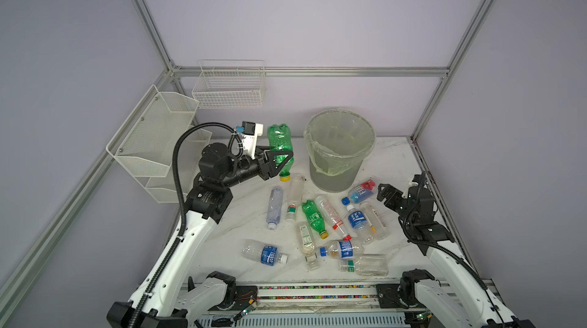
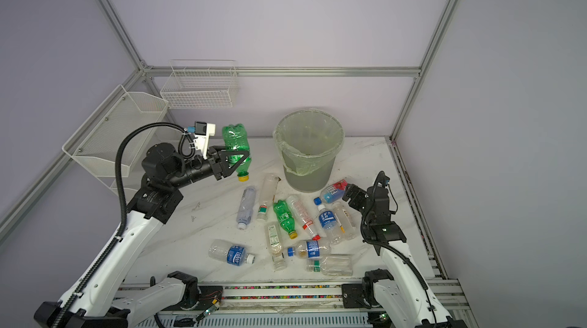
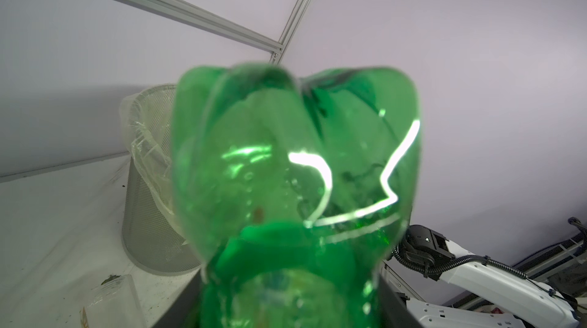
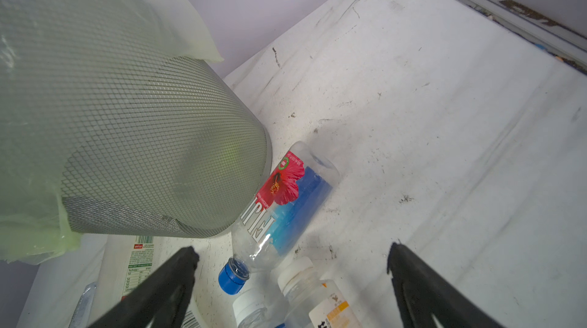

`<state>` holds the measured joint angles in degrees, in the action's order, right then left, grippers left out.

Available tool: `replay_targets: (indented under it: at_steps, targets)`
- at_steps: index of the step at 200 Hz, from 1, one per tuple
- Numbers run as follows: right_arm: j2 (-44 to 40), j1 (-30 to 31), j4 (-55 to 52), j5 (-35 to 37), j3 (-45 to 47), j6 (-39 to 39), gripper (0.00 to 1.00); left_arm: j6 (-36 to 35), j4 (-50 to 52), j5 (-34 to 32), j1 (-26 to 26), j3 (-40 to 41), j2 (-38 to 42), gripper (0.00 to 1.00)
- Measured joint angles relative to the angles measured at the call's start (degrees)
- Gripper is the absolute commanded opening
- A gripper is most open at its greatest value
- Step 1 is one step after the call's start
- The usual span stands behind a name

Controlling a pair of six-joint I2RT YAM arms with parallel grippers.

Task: Throw the plastic bottles in the bin
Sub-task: Throw the plastic bottle into the trash bin.

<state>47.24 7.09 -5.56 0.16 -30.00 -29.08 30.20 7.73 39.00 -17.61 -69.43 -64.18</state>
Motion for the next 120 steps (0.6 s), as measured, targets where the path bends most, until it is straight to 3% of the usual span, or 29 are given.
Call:
replay_targets:
  at_steps: [19, 31, 40, 56, 86, 97, 120]
  targets:
    - [-0.1, 0.0, 0.0, 0.0, 0.0, 0.1, 0.97, -1.4, 0.1, -3.4, -3.9, -6.5, -8.3, 0.49]
    - [-0.1, 0.0, 0.0, 0.0, 0.0, 0.2, 0.97, -2.3, 0.2, -5.8, -6.0, -11.8, -13.6, 0.59]
    - [-0.1, 0.0, 0.0, 0.0, 0.0, 0.2, 0.97, -3.1, 0.4, -7.8, -7.6, -17.3, -18.4, 0.70]
    - [-0.1, 0.0, 0.2, -0.1, 0.0, 0.2, 0.97, -6.0, 1.2, -12.2, -10.6, -30.0, -28.5, 1.00]
    - [0.7, 0.0, 0.5, -0.3, 0.0, 0.2, 0.97, -9.1, 10.6, -17.7, -14.4, -60.2, -49.3, 1.00]
    - [1.1, 0.0, 0.4, -0.3, -0.1, 0.2, 0.97, -9.8, 13.2, -19.1, -14.8, -64.0, -52.5, 1.00]
    - [1.2, 0.0, 0.5, -0.3, -0.1, 0.4, 0.97, -10.9, 17.6, -22.7, -14.7, -63.8, -52.7, 1.00]
